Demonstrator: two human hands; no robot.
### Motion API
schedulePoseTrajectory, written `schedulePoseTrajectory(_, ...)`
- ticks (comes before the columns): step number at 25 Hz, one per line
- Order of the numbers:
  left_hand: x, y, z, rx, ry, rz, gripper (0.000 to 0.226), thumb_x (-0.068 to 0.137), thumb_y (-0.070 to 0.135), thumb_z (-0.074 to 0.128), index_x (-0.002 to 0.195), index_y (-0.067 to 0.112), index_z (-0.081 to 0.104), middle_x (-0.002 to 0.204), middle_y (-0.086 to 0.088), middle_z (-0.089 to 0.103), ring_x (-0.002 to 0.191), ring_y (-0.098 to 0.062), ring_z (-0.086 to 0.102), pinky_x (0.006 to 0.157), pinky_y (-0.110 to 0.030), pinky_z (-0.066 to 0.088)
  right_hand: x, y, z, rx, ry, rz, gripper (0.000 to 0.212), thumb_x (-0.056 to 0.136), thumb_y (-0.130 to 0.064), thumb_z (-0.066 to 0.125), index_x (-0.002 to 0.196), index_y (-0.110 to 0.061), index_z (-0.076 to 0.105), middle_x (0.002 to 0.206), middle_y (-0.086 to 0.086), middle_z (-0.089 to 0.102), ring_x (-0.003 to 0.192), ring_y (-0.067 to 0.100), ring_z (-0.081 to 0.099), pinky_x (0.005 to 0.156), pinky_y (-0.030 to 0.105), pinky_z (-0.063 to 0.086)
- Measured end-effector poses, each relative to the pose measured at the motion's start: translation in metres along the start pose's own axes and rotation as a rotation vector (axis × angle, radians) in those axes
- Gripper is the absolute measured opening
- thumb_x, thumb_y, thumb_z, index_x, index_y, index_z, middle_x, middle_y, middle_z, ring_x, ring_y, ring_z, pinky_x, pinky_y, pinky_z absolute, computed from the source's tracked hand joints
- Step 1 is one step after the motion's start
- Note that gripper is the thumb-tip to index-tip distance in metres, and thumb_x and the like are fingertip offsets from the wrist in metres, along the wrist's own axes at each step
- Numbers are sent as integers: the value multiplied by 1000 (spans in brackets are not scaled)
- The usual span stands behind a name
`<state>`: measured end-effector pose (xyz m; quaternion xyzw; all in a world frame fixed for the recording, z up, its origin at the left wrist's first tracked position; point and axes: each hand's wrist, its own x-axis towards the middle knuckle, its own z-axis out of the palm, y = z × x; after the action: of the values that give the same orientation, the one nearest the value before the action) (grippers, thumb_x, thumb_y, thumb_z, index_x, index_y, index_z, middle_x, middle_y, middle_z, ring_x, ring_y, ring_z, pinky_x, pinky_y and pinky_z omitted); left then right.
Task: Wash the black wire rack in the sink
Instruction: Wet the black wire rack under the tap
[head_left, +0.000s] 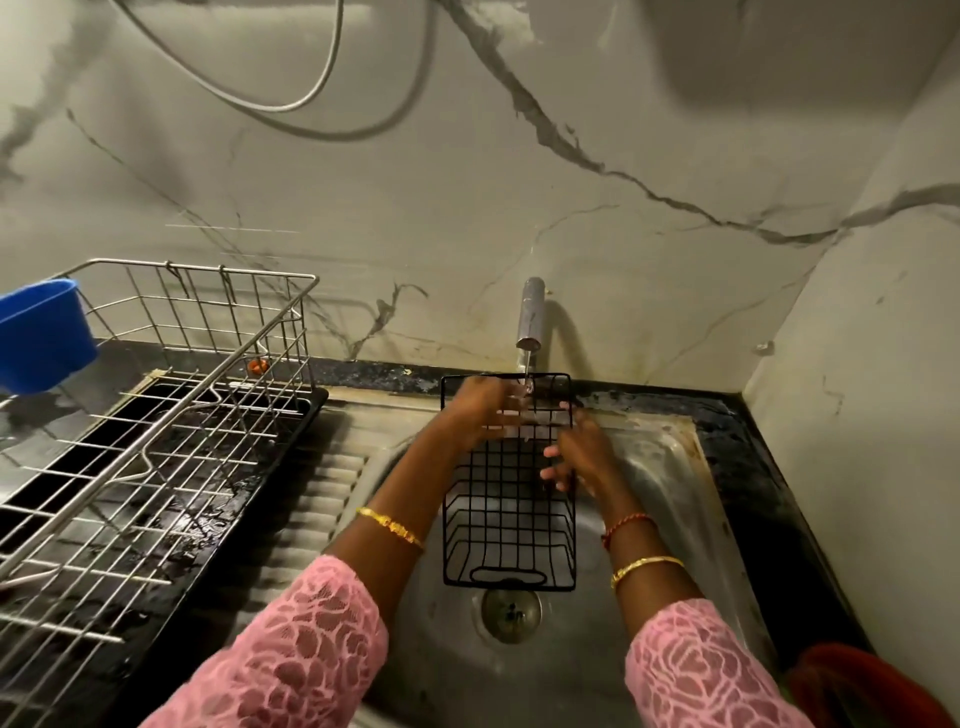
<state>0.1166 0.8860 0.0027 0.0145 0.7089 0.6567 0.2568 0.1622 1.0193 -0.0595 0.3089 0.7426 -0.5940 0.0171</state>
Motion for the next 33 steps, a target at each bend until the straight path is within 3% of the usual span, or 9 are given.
schedulePoseTrajectory(2,-12,-24,-30,275,390,293,5,93,22,55,94,21,59,104,-6,67,93,-19,63,75,-28,52,5,-4,-2,-70,-15,53,40,97,-18,32,137,-18,34,90,16,66,55,21,63,40,23,41)
schedulePoseTrajectory(4,-23,-61,-55,302,577,294,32,84,37,66,110,23,54,119,-2,58,104,-20,57,87,-36,52,9,-11,-1,-155,-51,88,40,96,-19,29,134,-8,34,84,20,68,52,19,61,39,22,38)
schedulePoseTrajectory(7,-28,-109,-69,-7,166,-245,86,63,62,73,131,16,47,132,-12,53,116,-32,53,91,-45,45,12,-27,3,-231,-144,152,34,93,-10,28,125,-2,37,86,22,69,39,12,58,36,18,34)
schedulePoseTrajectory(9,-40,-123,-63,-278,-30,-381,59,65,56,65,103,11,64,109,-12,66,101,-30,60,85,-44,44,11,-38,11,-295,-215,171,26,90,-4,29,114,-4,38,67,16,68,35,10,57,33,16,32)
schedulePoseTrajectory(14,-58,-152,-36,-604,-101,-418,22,68,22,44,79,12,60,86,-7,59,85,-24,58,90,-44,41,14,-61,35,-666,-256,32,32,95,-15,42,123,0,45,73,10,59,49,13,53,42,21,43)
schedulePoseTrajectory(21,-48,-172,-7,-771,-78,-266,70,80,-20,28,128,28,44,127,-3,49,109,-24,50,83,-52,48,-14,-60,16,-611,-259,-363,30,90,-20,59,120,-18,57,88,2,57,60,10,51,48,22,47)
schedulePoseTrajectory(25,-29,-157,-10,-536,3,-141,53,80,-19,39,108,23,54,101,-4,53,85,-16,52,72,-38,46,-8,-23,-13,-196,-65,-417,33,87,-17,63,120,-21,61,81,-7,62,58,3,54,48,19,49)
schedulePoseTrajectory(28,-27,-131,-12,-203,92,32,54,78,-14,56,119,20,45,101,-3,56,87,-16,57,71,-27,50,-3,15,-25,176,50,-226,28,90,-4,55,115,-15,64,64,-2,56,53,7,49,52,23,48)
schedulePoseTrajectory(33,-24,-122,-18,173,236,63,79,47,45,77,117,28,46,118,-1,57,110,-20,56,95,-40,50,11,29,-37,120,222,-18,13,88,-17,59,96,-13,68,86,9,63,73,16,55,63,28,44)
